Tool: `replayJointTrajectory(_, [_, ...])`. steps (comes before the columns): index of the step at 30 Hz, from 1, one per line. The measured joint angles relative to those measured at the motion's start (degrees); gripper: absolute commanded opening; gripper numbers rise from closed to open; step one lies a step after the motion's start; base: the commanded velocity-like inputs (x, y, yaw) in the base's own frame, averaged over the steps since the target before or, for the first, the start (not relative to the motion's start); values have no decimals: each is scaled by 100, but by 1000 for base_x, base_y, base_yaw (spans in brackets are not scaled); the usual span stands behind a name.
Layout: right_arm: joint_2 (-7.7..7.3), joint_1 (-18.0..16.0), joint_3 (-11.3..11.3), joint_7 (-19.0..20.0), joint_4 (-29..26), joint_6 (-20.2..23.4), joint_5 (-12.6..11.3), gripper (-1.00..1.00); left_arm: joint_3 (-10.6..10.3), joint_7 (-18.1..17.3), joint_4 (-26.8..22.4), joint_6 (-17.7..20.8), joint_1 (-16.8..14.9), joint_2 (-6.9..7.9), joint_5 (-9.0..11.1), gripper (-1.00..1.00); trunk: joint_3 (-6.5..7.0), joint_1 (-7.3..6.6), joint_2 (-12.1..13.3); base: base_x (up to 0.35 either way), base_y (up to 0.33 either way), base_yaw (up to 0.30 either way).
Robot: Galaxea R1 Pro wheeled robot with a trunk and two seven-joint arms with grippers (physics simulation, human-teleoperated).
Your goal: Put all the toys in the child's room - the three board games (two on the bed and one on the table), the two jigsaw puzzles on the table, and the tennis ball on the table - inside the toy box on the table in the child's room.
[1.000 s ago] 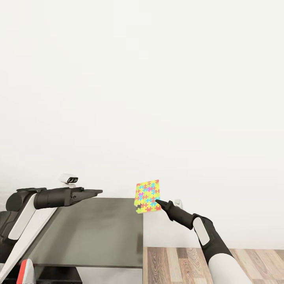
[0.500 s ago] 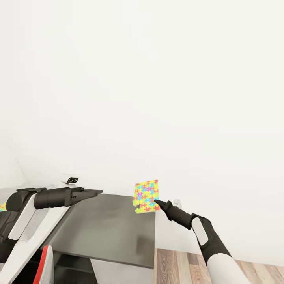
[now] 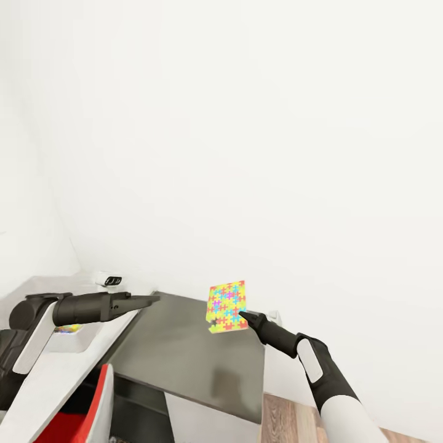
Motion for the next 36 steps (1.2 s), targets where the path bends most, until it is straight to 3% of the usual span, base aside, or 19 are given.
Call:
replayJointTrajectory(23, [19, 0, 8, 1, 0, -186, 19, -100, 0, 0, 0, -5, 0, 4, 0, 100, 0, 0, 0, 0, 0, 290])
replayJointTrajectory(36, [26, 1, -1, 40, 1, -245, 19, -100, -1, -1, 1, -5, -2, -1, -1, 100, 0, 0, 0, 0, 0, 38])
